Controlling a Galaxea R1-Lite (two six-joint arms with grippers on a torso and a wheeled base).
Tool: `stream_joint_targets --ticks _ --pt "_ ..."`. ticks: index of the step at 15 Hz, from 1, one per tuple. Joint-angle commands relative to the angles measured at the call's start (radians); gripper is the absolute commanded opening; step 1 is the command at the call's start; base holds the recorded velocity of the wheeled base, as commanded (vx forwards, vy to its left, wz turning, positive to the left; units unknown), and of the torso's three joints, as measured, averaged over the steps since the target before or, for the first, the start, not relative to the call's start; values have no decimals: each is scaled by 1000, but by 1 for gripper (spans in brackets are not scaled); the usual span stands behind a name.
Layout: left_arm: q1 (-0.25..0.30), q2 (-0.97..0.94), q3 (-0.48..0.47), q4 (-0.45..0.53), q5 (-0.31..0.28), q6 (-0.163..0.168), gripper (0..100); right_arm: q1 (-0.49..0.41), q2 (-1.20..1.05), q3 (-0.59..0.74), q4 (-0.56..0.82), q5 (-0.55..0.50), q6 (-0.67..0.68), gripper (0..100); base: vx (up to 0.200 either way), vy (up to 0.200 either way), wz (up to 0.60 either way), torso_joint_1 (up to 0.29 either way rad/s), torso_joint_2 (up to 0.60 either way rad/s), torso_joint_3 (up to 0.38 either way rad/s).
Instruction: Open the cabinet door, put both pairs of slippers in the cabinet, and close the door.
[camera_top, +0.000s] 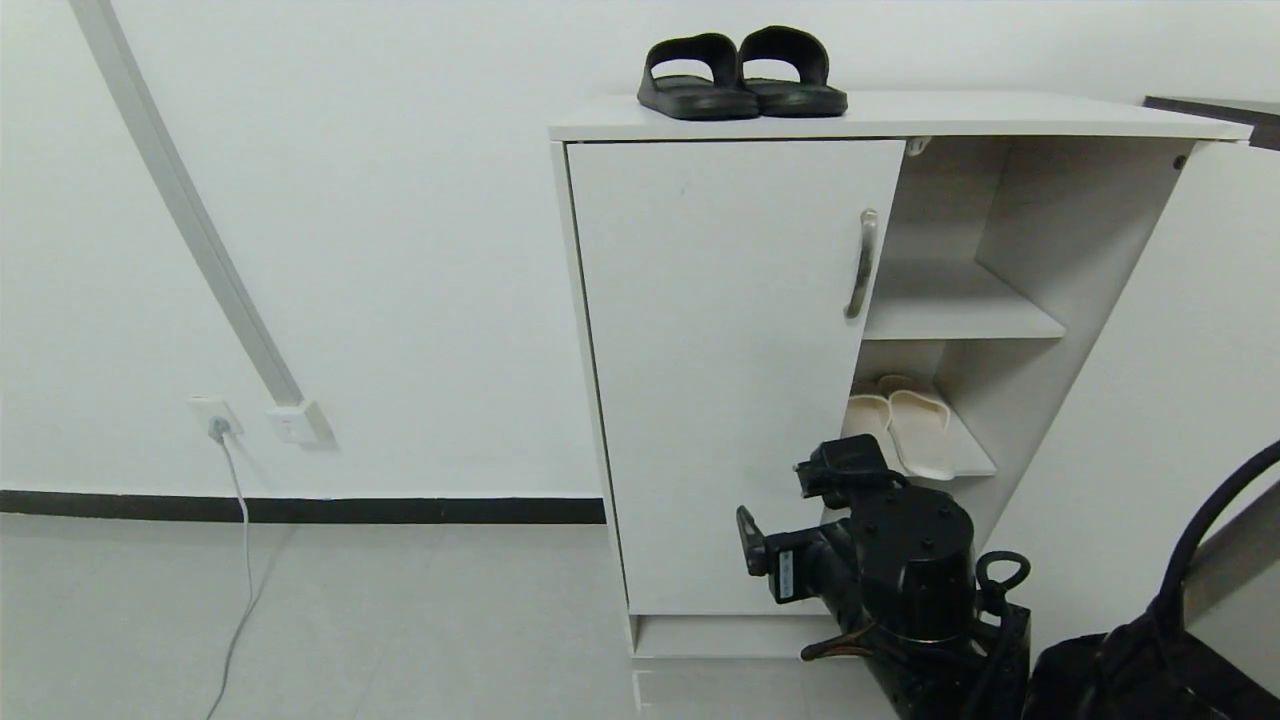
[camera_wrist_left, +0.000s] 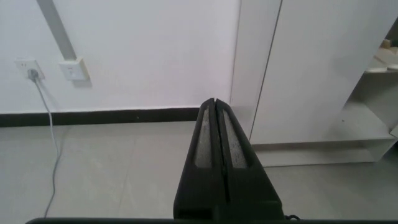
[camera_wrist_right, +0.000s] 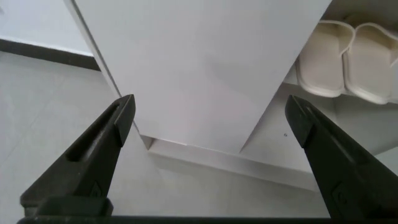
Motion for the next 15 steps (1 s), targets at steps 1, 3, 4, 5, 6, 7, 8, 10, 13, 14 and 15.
stream_joint_targets --ticks 1,3,4,5,6,7,8,10,13,14,15 --pt "1 2 0 0 0 0 0 2 0 1 -4 0 0 100 0 0 0 0 0 0" --pt "1 2 0 0 0 0 0 2 0 1 -13 0 0 100 0 0 0 0 0 0" --pt "1 2 0 0 0 -2 0 2 0 2 -11 0 0 100 0 0 0 0 0 0" --pt "1 2 0 0 0 -2 0 2 0 4 -13 0 0 100 0 0 0 0 0 0" --pt "1 2 0 0 0 0 0 2 0 9 -16 0 0 100 0 0 0 0 0 0" --pt "1 2 0 0 0 0 0 3 1 12 -33 2 -2 100 0 0 0 0 0 0" --pt "1 2 0 0 0 0 0 2 1 19 -44 0 -11 100 0 0 0 0 0 0" --pt "1 2 0 0 0 0 0 2 1 36 -45 3 -22 100 0 0 0 0 0 0" --pt "1 2 0 0 0 0 0 2 4 36 -45 6 -26 100 0 0 0 0 0 0" --pt "1 2 0 0 -1 2 0 2 7 36 -45 6 -26 100 0 0 0 0 0 0" --pt "1 2 0 0 -1 0 0 2 10 33 -45 8 -28 100 0 0 0 0 0 0"
